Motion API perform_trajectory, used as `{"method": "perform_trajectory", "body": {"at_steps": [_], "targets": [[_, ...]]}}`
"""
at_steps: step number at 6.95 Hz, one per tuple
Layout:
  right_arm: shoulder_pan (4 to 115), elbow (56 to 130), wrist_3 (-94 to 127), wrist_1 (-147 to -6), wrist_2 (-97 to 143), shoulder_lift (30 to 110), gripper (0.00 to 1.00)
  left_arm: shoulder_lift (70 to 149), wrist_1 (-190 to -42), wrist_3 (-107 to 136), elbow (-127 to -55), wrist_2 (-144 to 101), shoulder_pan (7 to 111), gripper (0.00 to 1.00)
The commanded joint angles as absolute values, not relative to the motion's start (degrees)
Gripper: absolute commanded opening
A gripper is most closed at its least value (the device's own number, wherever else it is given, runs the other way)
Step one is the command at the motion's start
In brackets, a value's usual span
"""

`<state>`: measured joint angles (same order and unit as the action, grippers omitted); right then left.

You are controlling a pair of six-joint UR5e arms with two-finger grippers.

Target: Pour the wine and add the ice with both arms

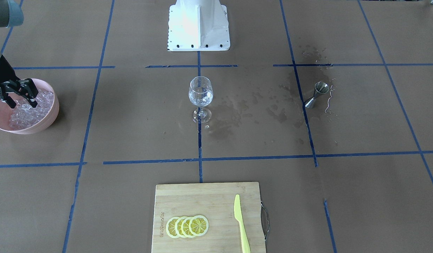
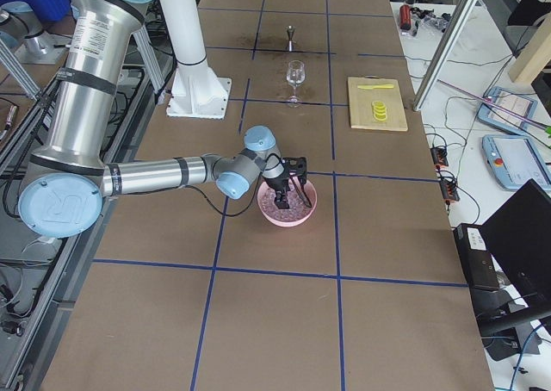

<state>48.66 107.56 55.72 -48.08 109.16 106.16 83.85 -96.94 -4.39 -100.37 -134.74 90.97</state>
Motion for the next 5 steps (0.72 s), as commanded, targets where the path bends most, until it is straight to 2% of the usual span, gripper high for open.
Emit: {"method": "perform_trajectory", "body": {"at_steps": [1,2,3,5], "targets": [[47.82,107.23,55.72,-48.16,109.16,106.26,0.56,83.85,-97.03,-4.39,-100.37,-134.74,90.97,1.0],[47.81,107.23,55.72,-48.16,109.16,106.17,0.32,83.85,-97.64,-4.39,-100.37,-134.74,90.97,1.0],[47.9,107.4,55.64,-48.16,109.16,106.08,0.01,83.85,-97.65,-4.39,-100.37,-134.74,90.97,1.0],[48.25,108.54,55.11,-48.16,109.51,106.08,0.0,83.85,-97.65,-4.39,-100.37,-134.74,90.97,1.0]]}}
